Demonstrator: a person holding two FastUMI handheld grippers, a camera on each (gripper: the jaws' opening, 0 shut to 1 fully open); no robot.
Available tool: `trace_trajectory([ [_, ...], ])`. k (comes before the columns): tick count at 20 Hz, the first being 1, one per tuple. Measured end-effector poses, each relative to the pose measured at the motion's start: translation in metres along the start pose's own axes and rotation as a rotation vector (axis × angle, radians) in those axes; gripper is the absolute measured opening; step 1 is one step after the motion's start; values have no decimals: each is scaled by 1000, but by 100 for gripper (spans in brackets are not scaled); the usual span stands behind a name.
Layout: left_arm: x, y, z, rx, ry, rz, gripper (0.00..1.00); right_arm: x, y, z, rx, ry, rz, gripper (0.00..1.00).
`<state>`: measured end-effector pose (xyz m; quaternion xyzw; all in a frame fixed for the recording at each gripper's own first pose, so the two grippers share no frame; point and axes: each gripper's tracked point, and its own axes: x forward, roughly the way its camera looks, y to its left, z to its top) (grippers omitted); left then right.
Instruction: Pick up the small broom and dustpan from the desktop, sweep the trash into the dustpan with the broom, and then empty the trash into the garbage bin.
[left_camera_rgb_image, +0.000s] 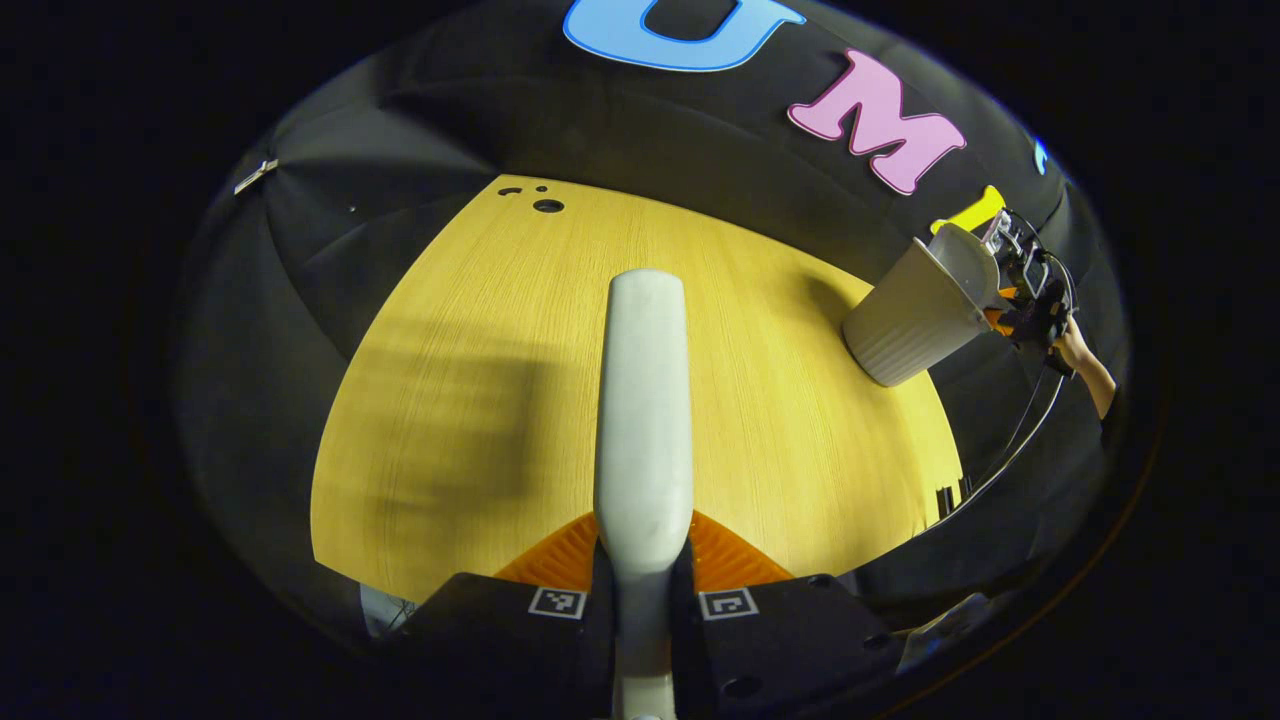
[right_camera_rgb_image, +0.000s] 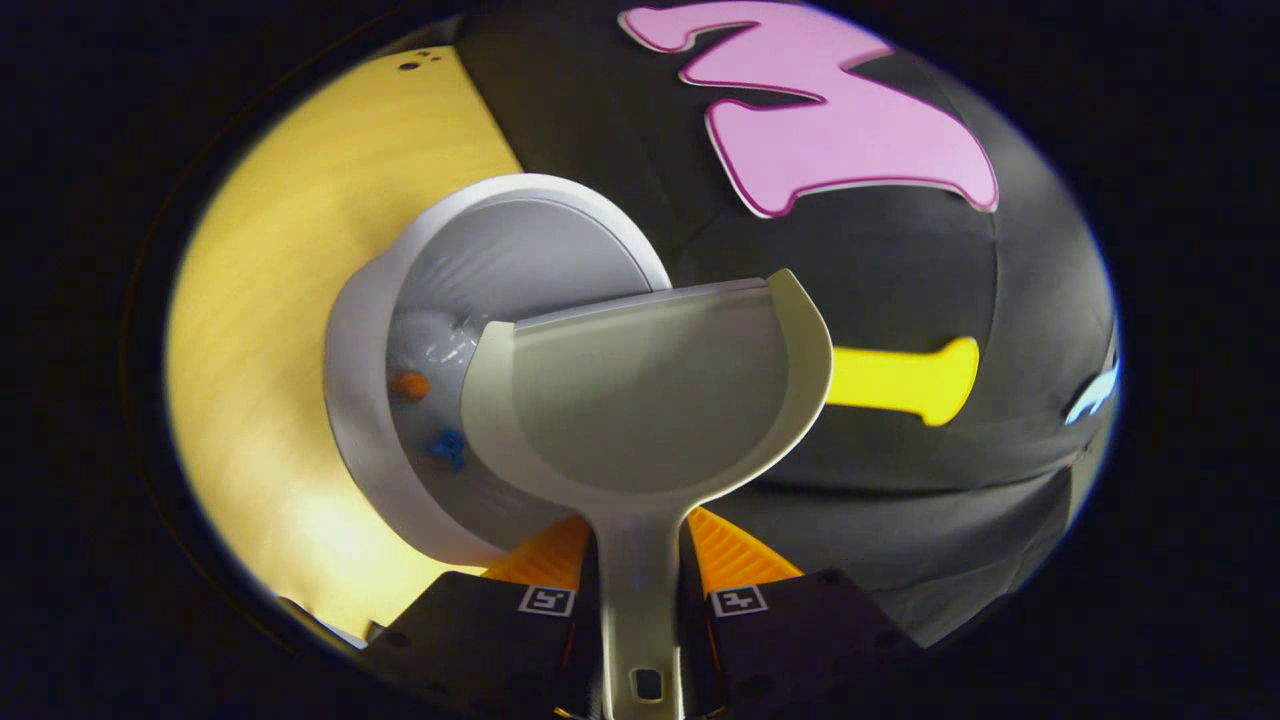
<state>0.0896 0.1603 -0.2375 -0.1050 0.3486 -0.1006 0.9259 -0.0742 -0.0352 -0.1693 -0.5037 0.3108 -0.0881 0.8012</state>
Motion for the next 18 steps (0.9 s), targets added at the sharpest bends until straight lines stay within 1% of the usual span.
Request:
trace_trajectory([
  [1,-1,0,0,0,-5,3,25,-3,-1,1,80,7,22,36],
  [2,-2,1,0,-2,-8,5,27,-3,0,4,161,11,44,32],
  [3,-4,1,-1,-4,-7,9,27,-1,0,5,238,12,59,34],
  [4,-7,1,-2,-6,-8,14,25,2,1,5,311,14,74,34],
  [5,-10,1,0,-8,-18,18,27,2,2,4,382,22,90,34],
  [6,-13,-1,0,-8,-25,15,28,3,4,2,451,27,112,34],
  [7,-17,-2,1,-4,-32,16,27,3,5,1,523,30,132,32],
  [9,-24,-2,5,7,-47,23,27,-5,7,3,653,27,165,32],
  [10,-27,-3,5,10,-54,24,27,-6,7,2,706,19,180,34],
  [11,-30,-4,6,9,-59,24,25,-7,6,2,752,9,196,34],
  [12,-32,-7,7,7,-66,23,26,-5,5,5,798,2,213,34],
  [16,-38,-10,10,21,-86,30,27,-12,-6,19,919,-62,268,34],
  [18,-39,-15,10,22,-93,19,27,-23,-8,29,974,-105,321,34],
])
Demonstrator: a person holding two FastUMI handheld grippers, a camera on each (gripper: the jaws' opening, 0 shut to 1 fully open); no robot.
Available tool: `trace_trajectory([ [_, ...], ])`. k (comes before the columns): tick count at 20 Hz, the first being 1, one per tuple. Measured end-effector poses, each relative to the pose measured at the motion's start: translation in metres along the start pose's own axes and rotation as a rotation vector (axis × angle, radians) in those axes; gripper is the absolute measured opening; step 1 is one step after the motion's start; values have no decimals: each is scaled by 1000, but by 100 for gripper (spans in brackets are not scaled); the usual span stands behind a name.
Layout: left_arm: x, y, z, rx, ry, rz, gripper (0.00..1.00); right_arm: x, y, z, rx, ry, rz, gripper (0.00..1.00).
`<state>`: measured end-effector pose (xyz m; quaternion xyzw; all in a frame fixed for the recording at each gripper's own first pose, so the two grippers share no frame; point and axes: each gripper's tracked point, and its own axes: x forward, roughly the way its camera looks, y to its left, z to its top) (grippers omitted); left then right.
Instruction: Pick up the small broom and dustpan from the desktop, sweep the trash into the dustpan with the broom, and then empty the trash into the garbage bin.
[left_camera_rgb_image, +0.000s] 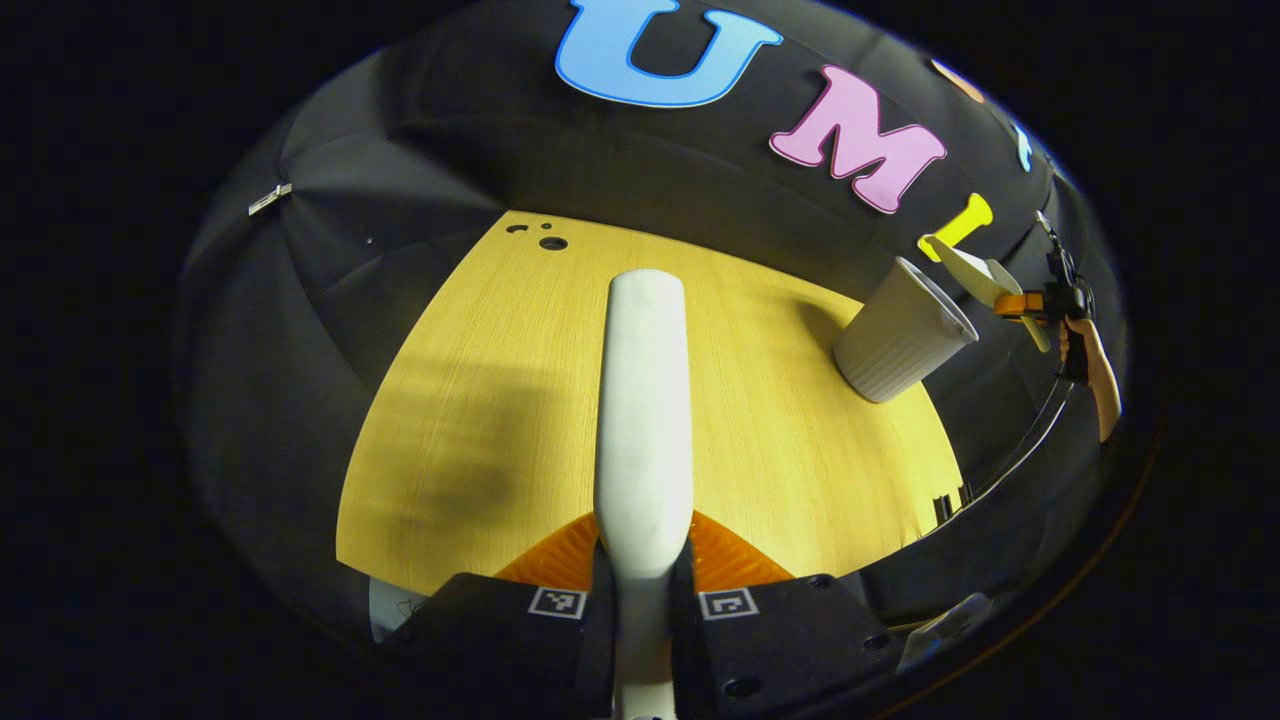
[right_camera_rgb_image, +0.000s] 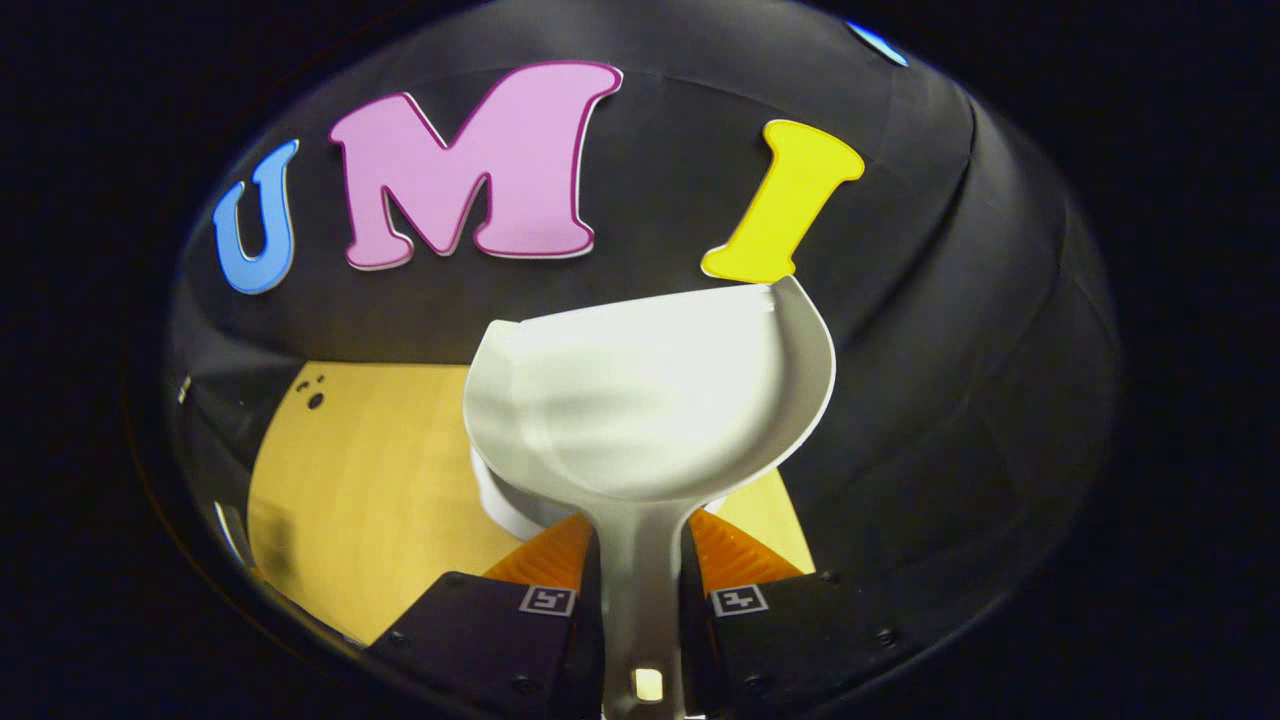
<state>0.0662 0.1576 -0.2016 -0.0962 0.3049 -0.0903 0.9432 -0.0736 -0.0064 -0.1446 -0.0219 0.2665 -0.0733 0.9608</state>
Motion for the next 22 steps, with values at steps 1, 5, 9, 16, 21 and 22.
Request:
trace_trajectory([
  [1,-1,-3,-1,-1,-3,-4,25,-4,6,2,14,-10,22,34],
  [5,1,-7,-6,-6,-15,-7,25,-43,32,1,15,-52,105,36],
  [9,5,-8,-10,16,-28,7,27,-82,93,-23,28,-69,201,34],
  [16,17,-8,-23,14,-19,19,27,-93,171,-86,-4,5,342,34],
  [21,31,-3,-30,25,2,51,27,-77,209,-152,-72,95,392,34],
  [22,35,-2,-31,30,7,59,27,-75,214,-167,-74,121,402,34],
])
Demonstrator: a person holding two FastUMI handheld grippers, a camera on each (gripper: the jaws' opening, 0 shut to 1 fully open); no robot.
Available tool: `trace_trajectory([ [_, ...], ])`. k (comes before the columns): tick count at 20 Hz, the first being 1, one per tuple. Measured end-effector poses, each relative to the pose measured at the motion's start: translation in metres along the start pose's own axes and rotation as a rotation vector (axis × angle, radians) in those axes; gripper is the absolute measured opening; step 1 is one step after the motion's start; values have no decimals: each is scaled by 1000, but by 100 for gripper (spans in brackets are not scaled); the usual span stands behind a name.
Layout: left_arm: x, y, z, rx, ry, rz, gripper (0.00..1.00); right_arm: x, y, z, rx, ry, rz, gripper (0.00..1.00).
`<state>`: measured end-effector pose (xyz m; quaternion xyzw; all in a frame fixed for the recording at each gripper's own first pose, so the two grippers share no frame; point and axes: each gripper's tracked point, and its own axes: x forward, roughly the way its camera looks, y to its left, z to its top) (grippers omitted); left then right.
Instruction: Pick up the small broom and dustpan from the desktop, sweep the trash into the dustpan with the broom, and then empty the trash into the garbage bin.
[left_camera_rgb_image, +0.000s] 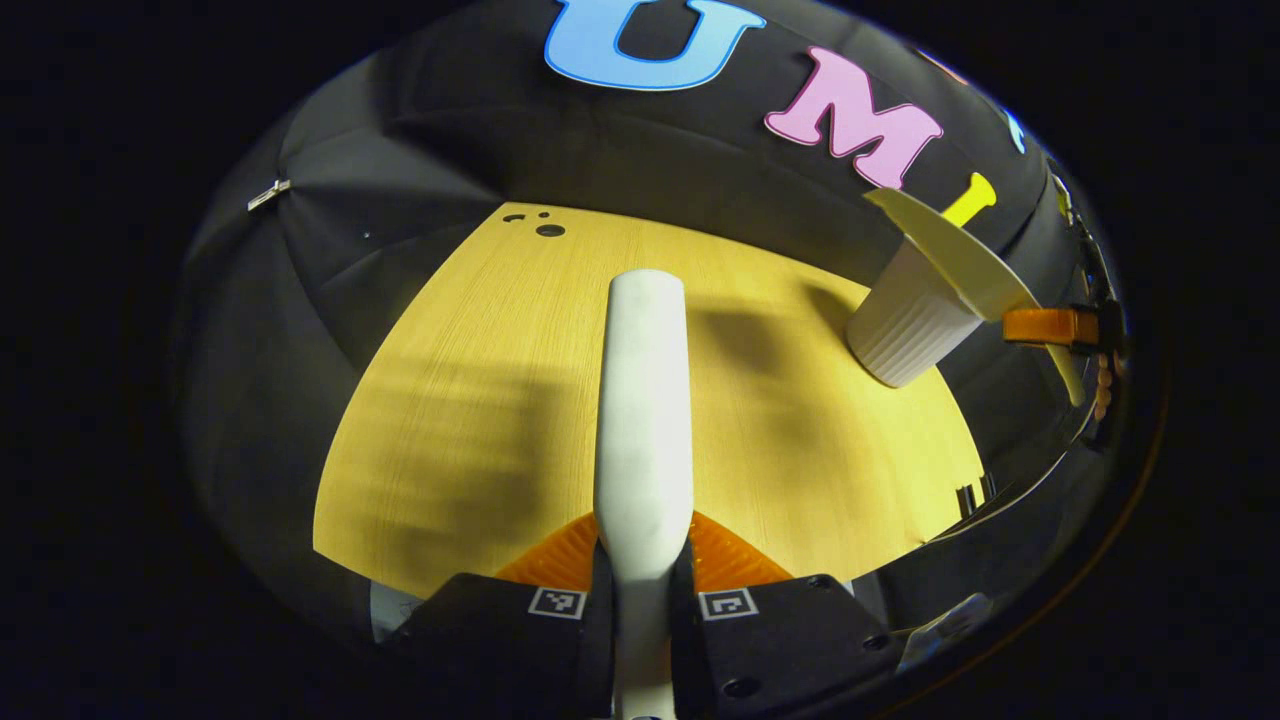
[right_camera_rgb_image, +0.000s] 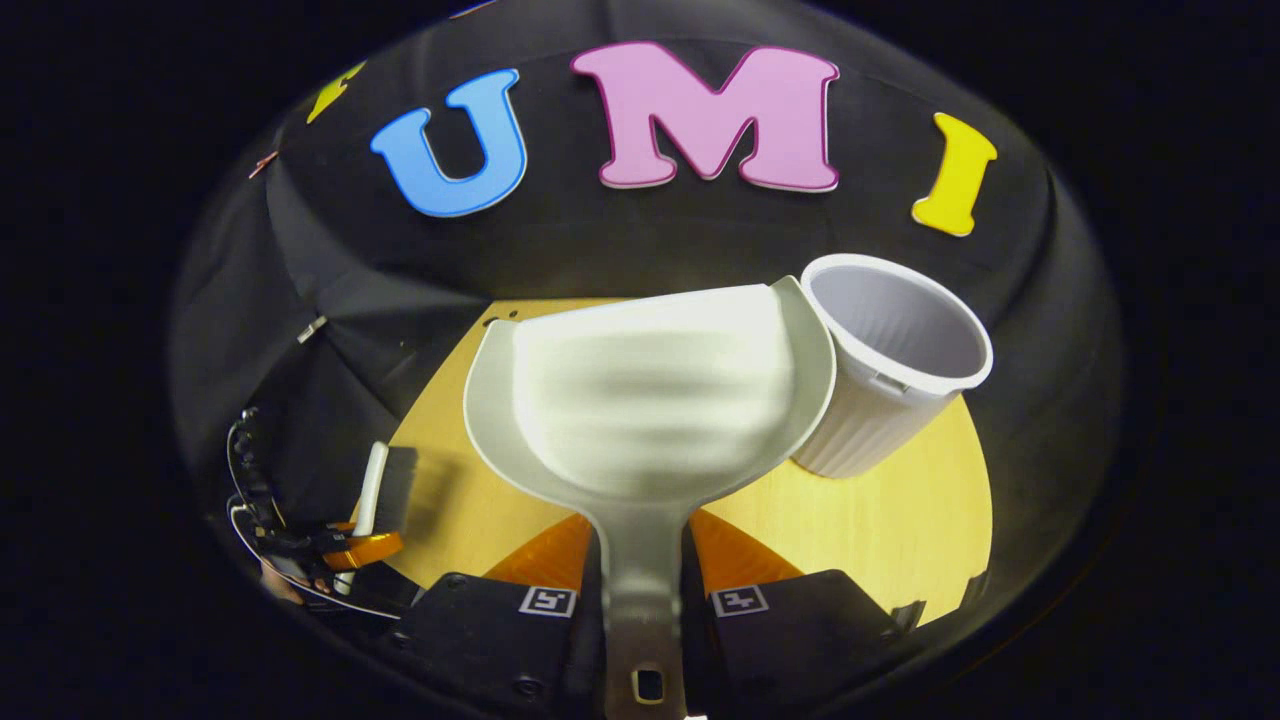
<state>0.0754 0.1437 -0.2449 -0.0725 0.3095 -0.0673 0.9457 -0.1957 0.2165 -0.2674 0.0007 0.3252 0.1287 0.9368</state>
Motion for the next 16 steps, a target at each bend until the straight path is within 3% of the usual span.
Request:
trace_trajectory([
  [3,13,0,-4,7,21,22,27,20,8,-41,9,70,25,31],
  [5,23,-3,-6,11,33,31,27,39,8,-67,-4,115,30,37],
  [11,64,-3,-16,62,88,87,27,90,2,-134,22,235,23,31],
  [16,99,8,-23,143,156,169,28,120,-2,-179,25,319,25,38],
])
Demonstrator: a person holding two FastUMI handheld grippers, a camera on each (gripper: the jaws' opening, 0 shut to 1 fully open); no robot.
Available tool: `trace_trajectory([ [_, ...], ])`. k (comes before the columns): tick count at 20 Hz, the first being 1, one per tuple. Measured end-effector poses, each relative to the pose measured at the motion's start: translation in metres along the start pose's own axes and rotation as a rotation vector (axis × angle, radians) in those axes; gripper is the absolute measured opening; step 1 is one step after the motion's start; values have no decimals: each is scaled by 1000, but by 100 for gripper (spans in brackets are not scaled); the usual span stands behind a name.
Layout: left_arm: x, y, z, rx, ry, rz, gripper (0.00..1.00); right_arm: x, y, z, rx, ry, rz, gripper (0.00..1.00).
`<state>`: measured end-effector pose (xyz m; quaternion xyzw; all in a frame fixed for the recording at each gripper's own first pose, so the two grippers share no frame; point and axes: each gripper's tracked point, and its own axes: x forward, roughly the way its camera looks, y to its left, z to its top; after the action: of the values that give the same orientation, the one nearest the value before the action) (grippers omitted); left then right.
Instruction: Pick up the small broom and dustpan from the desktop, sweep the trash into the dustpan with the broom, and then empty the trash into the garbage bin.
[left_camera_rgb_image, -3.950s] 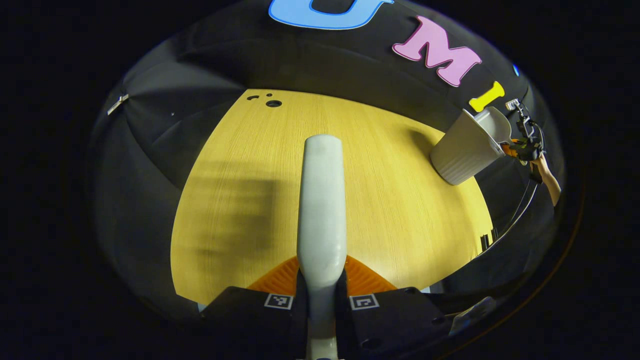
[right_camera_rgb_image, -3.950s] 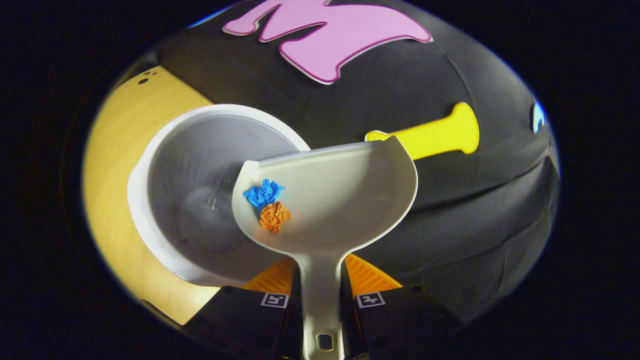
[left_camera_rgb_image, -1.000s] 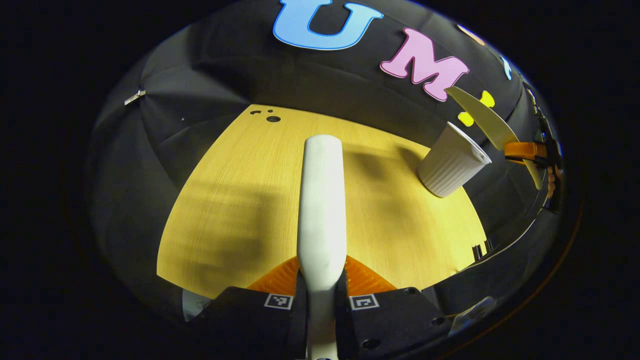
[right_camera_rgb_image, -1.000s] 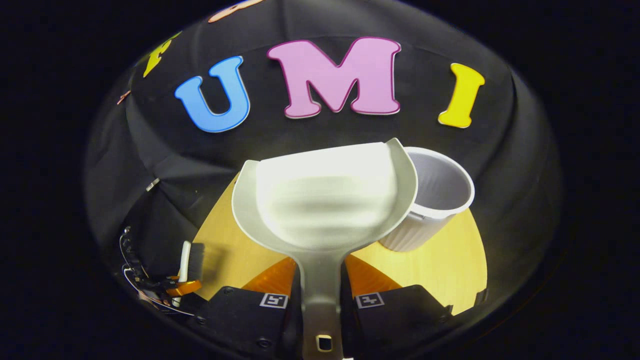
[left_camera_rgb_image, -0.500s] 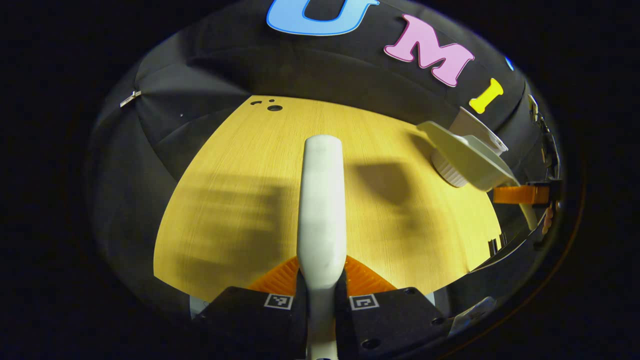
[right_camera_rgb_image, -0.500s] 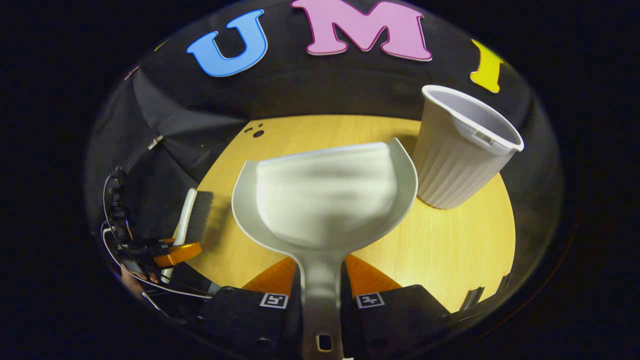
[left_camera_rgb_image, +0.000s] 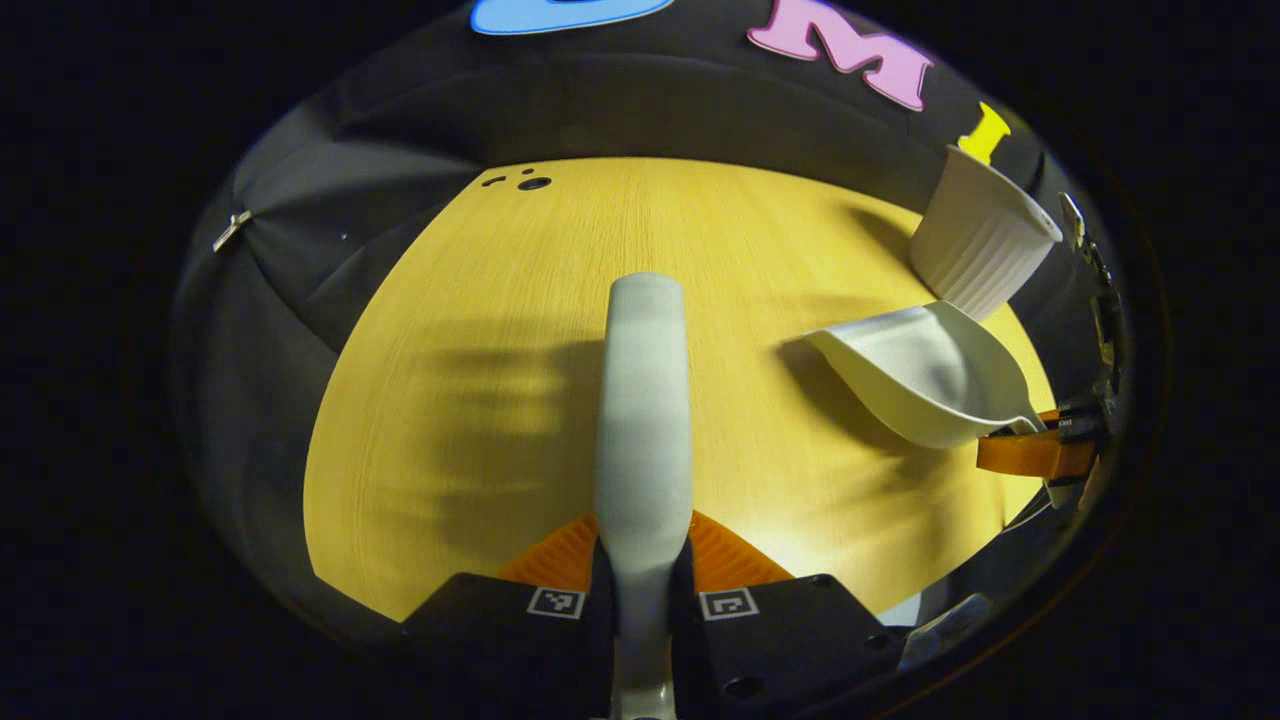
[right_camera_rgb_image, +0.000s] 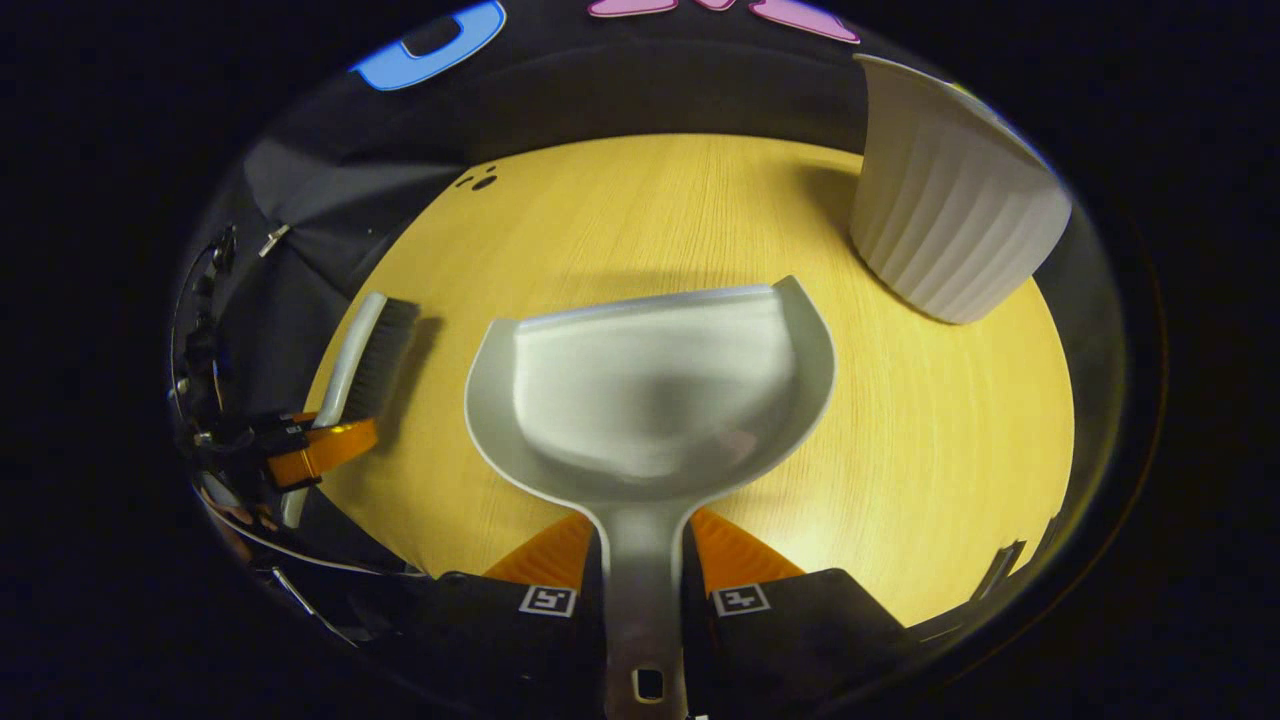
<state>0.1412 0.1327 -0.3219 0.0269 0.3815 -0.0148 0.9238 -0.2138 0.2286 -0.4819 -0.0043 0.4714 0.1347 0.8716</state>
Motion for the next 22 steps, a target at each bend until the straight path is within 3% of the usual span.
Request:
trace_trajectory([
  [2,7,-1,3,21,22,32,28,6,-3,-3,-4,4,-9,31],
  [5,14,-4,-2,29,53,51,28,11,-2,-2,-16,-16,-11,38],
  [7,15,-7,-5,43,68,67,28,13,-3,1,-6,-15,-3,32],
  [12,16,-13,-7,60,111,109,33,18,-4,-6,-9,13,15,36],
  [13,16,-16,-6,61,115,110,29,19,-3,-7,-10,25,23,36],
  [17,13,-25,-5,78,125,98,36,23,-1,-6,-26,42,75,39],
  [18,11,-26,-4,74,123,91,47,23,-2,-5,-30,37,77,31],
  [19,9,-30,-2,61,117,75,43,20,-2,-1,-29,32,78,40],
  [20,7,-32,2,49,102,65,52,20,0,3,-23,22,86,39],
  [21,3,-34,6,38,88,55,60,17,3,4,-14,19,96,48],
  [22,-4,-36,9,34,70,40,72,13,4,6,-2,7,104,64],
])
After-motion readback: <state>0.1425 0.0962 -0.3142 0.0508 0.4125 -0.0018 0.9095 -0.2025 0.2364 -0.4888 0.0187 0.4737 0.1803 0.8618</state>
